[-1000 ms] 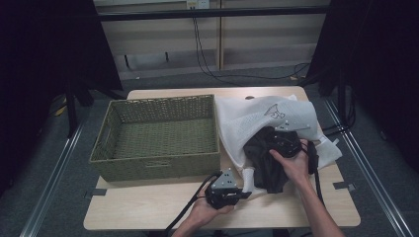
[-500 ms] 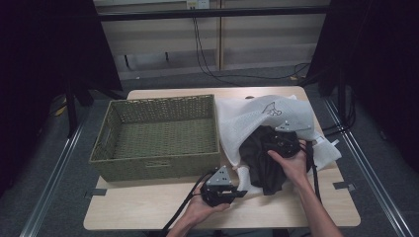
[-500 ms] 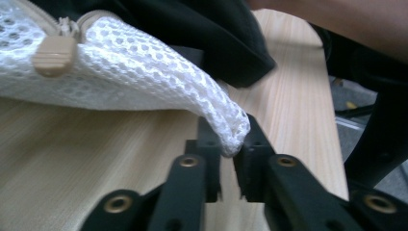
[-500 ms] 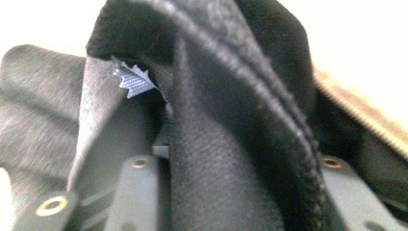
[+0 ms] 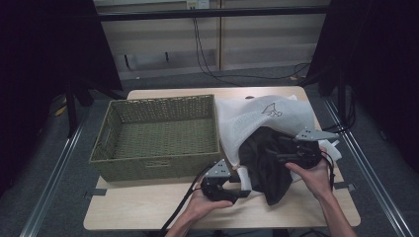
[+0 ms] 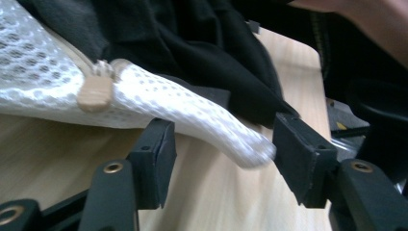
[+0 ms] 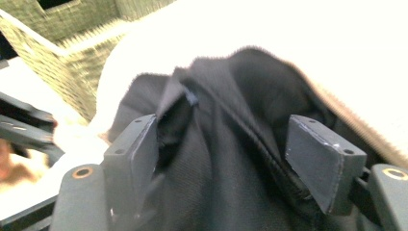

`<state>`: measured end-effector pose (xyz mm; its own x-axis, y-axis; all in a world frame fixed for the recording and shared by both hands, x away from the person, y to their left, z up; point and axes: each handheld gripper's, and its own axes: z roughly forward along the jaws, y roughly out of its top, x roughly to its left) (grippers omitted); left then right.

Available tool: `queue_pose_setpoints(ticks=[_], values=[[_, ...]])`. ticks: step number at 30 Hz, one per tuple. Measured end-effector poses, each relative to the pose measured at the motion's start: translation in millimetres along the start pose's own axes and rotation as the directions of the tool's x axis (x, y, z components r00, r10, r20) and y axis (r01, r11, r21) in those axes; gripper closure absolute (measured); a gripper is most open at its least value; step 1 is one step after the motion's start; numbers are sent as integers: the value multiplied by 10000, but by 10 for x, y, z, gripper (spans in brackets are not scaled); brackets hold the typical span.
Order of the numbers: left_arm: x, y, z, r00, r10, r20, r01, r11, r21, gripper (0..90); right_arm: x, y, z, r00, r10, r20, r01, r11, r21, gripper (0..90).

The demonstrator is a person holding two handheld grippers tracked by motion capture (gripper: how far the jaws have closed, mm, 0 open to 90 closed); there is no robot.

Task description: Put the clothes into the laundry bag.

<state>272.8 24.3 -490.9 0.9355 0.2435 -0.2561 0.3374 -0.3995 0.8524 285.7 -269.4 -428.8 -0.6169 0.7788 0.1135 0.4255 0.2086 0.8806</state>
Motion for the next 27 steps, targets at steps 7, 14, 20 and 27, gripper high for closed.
queue_pose_setpoints(ticks=[7,14,20,27], values=[[44,3,125,9977,-314,-595,332,9990,300,697,-16,231,30,9997,-223,-36,221,9988,-446,270],[67,-5,88,9977,-288,-616,301,9993,199,836,89,93,372,9954,-440,-855,477,9980,414,702],[59,21,71,9986,-282,-455,281,9996,-45,843,181,-112,482,9907,-317,-1325,511,9880,1456,796],[7,3,27,9995,87,-306,-89,10000,-41,854,111,-238,819,9934,-190,-1135,437,9746,2196,846]])
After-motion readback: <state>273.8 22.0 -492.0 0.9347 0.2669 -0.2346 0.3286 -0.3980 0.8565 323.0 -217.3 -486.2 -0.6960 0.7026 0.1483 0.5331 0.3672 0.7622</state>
